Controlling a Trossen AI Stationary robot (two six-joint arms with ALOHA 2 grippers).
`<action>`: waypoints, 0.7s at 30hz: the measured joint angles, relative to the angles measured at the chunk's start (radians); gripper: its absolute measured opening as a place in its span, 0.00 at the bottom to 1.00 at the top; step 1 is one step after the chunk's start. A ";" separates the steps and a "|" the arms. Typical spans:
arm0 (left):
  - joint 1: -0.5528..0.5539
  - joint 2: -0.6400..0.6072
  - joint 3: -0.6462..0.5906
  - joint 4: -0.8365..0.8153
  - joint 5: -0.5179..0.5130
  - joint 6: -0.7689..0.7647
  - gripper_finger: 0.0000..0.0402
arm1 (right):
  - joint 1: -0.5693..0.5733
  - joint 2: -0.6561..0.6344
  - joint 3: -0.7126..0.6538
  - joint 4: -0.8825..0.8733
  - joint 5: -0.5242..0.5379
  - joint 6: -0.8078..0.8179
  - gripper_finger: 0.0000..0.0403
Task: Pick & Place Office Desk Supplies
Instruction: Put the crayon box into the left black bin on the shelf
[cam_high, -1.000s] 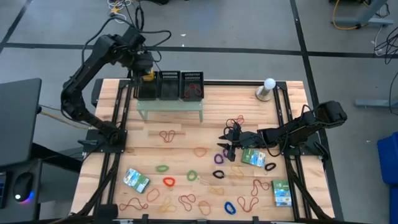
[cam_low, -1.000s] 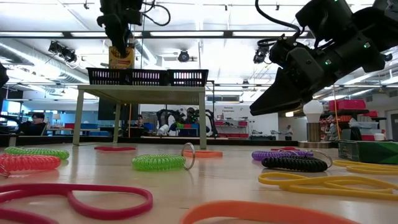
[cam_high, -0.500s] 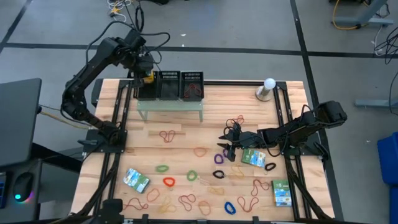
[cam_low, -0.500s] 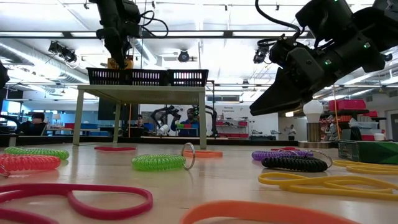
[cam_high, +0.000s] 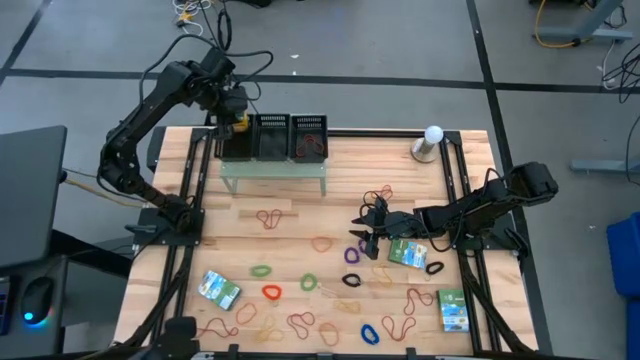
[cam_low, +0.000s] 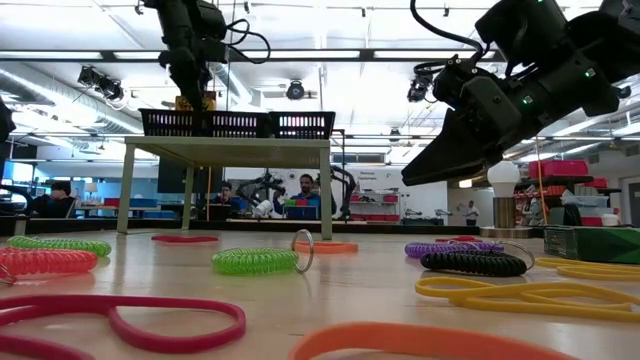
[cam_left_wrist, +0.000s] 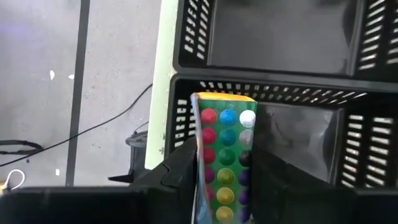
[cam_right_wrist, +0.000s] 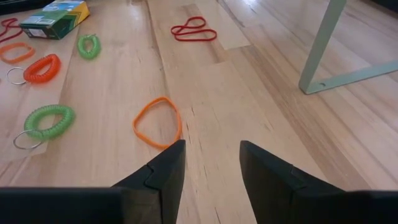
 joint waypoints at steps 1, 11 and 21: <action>0.000 0.000 0.000 0.001 -0.008 -0.001 0.32 | 0.000 0.000 0.000 0.000 0.000 0.000 0.40; -0.003 -0.009 0.000 0.026 -0.025 -0.020 0.38 | 0.000 0.000 0.000 0.000 0.000 0.000 0.40; -0.003 -0.070 0.000 0.051 -0.063 -0.041 0.41 | 0.000 0.000 0.000 0.004 0.000 0.000 0.40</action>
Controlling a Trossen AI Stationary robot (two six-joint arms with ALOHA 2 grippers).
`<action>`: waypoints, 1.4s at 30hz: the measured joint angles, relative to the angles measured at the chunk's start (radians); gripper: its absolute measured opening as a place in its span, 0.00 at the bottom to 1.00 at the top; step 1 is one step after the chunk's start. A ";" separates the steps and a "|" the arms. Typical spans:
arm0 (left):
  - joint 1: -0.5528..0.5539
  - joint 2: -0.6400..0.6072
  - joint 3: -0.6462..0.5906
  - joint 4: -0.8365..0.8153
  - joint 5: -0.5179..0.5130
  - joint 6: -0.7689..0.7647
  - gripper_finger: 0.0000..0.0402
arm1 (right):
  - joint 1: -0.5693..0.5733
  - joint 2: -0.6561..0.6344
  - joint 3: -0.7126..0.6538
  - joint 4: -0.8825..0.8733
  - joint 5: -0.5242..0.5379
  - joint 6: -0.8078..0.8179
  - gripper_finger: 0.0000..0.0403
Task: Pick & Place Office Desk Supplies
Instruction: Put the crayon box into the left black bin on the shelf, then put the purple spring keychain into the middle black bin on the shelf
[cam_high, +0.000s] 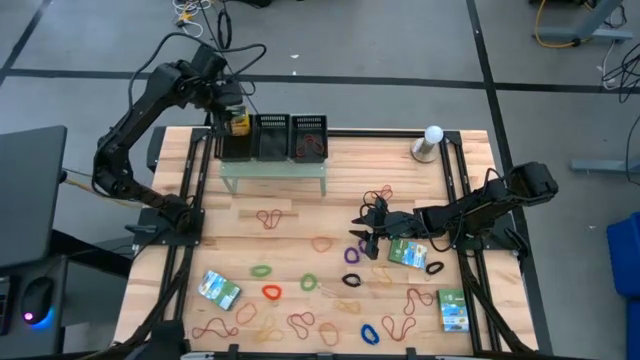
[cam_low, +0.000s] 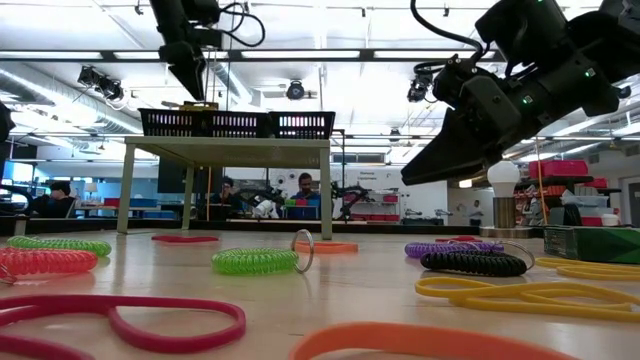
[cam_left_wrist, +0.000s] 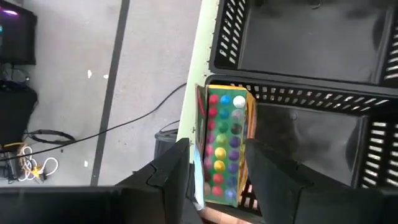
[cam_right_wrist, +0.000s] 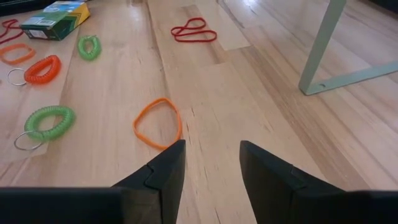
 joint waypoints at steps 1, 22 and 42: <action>0.000 -0.007 0.000 0.000 -0.009 -0.001 0.41 | 0.000 0.000 0.000 0.002 0.000 0.000 0.40; -0.401 -0.289 -0.213 0.398 0.110 -0.560 0.03 | -0.001 0.000 0.000 0.034 0.029 -0.011 0.34; -1.032 -0.266 -1.176 1.932 -0.286 -0.773 0.03 | 0.000 0.000 0.002 -0.004 0.024 -0.001 0.01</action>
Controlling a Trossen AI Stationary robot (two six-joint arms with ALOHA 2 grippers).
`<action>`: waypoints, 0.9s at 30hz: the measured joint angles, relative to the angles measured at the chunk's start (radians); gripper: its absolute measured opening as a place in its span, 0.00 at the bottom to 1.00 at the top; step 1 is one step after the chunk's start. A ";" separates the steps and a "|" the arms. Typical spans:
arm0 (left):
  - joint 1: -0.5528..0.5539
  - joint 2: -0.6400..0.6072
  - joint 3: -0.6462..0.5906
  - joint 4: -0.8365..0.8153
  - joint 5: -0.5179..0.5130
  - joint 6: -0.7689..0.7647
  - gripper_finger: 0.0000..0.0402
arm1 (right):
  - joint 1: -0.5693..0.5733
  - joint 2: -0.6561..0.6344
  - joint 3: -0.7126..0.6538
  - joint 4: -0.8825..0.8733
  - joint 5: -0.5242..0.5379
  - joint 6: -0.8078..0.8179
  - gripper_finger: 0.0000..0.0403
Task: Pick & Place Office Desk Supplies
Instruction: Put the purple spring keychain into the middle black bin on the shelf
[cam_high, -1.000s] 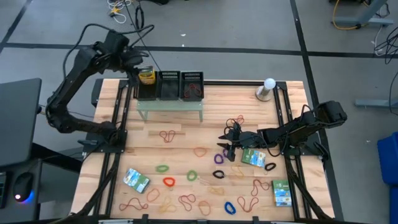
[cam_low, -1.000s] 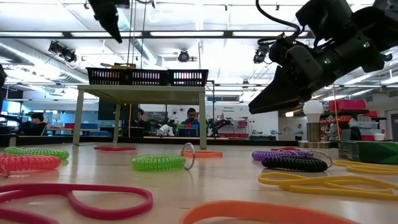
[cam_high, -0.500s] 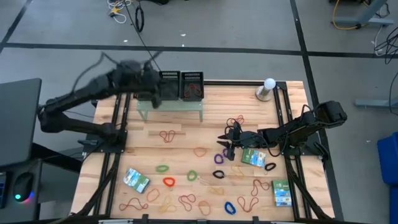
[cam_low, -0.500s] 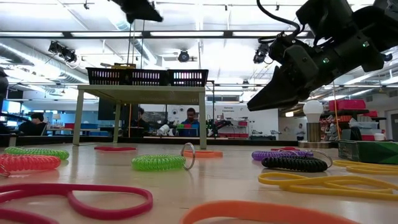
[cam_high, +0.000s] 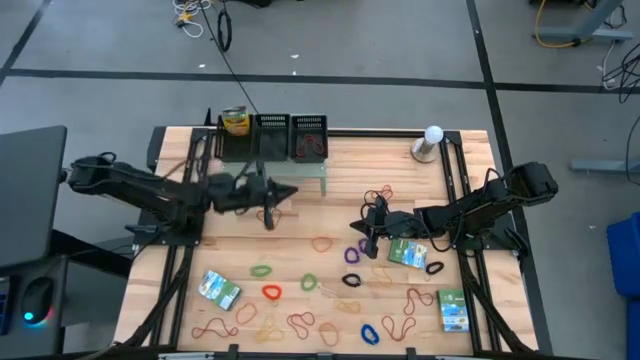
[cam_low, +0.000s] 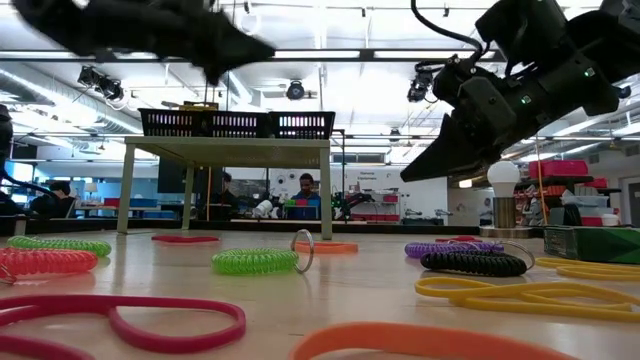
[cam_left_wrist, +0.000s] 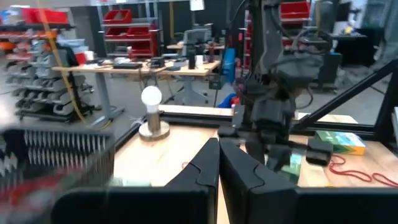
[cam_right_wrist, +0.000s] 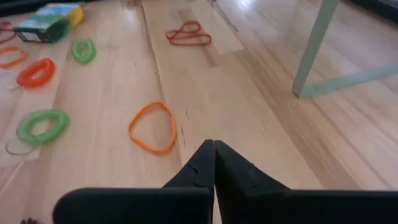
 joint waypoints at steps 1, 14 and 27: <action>-0.026 0.011 -0.032 0.048 -0.036 -0.002 0.03 | 0.000 0.000 0.007 -0.032 0.000 0.015 0.01; -0.165 0.060 -0.153 0.187 -0.113 -0.115 0.03 | 0.094 0.000 0.236 -0.672 0.008 0.169 0.17; -0.165 0.110 -0.152 0.164 -0.116 -0.143 0.02 | 0.078 0.000 0.375 -0.977 -0.210 0.093 0.44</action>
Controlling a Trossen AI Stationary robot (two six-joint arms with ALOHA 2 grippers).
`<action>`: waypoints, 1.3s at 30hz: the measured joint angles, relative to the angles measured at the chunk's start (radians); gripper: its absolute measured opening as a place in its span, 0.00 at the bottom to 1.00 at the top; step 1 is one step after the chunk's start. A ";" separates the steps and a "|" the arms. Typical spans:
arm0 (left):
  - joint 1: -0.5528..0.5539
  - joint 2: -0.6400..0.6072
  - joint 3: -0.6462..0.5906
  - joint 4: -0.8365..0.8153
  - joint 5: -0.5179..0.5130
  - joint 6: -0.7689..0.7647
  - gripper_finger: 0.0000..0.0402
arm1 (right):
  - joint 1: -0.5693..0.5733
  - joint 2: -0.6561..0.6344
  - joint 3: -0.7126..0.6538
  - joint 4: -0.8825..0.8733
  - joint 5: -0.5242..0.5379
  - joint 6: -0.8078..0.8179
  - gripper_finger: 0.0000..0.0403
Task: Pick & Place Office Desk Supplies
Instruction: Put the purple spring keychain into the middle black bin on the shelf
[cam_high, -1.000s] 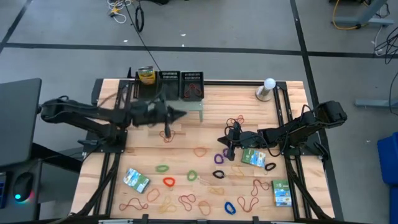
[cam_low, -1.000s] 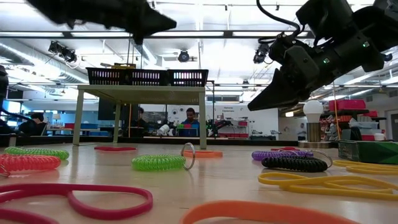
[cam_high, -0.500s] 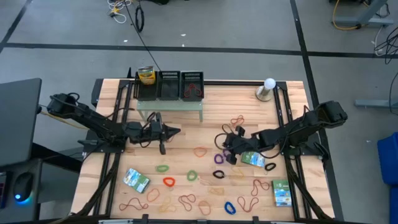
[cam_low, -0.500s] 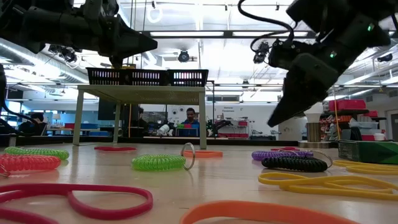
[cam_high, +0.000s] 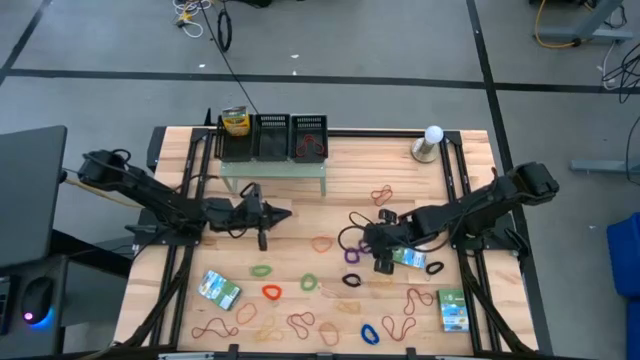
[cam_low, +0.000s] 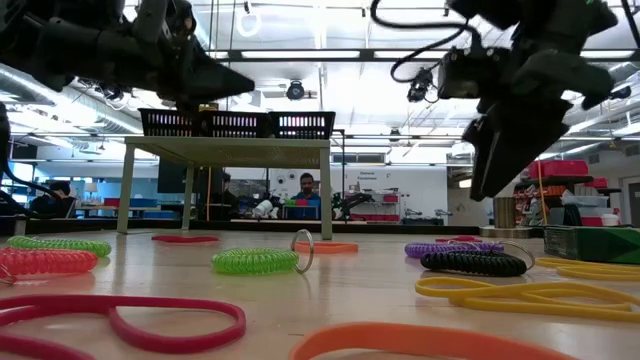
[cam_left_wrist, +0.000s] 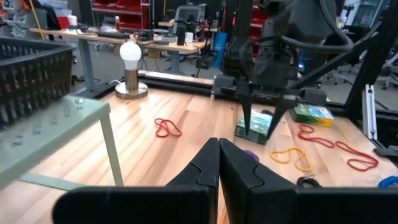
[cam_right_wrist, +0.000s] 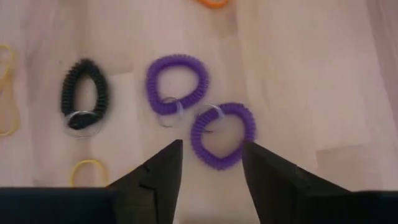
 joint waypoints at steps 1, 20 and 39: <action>0.000 0.015 0.000 -0.002 0.000 -0.005 0.02 | -0.012 0.003 -0.006 0.000 0.000 0.000 0.44; 0.007 0.377 0.130 0.148 0.028 -0.226 0.04 | -0.106 0.163 -0.041 0.110 -0.061 0.058 0.27; 0.044 0.596 0.410 0.119 -0.030 -0.390 0.21 | -0.077 0.034 -0.045 0.231 0.441 -0.054 0.05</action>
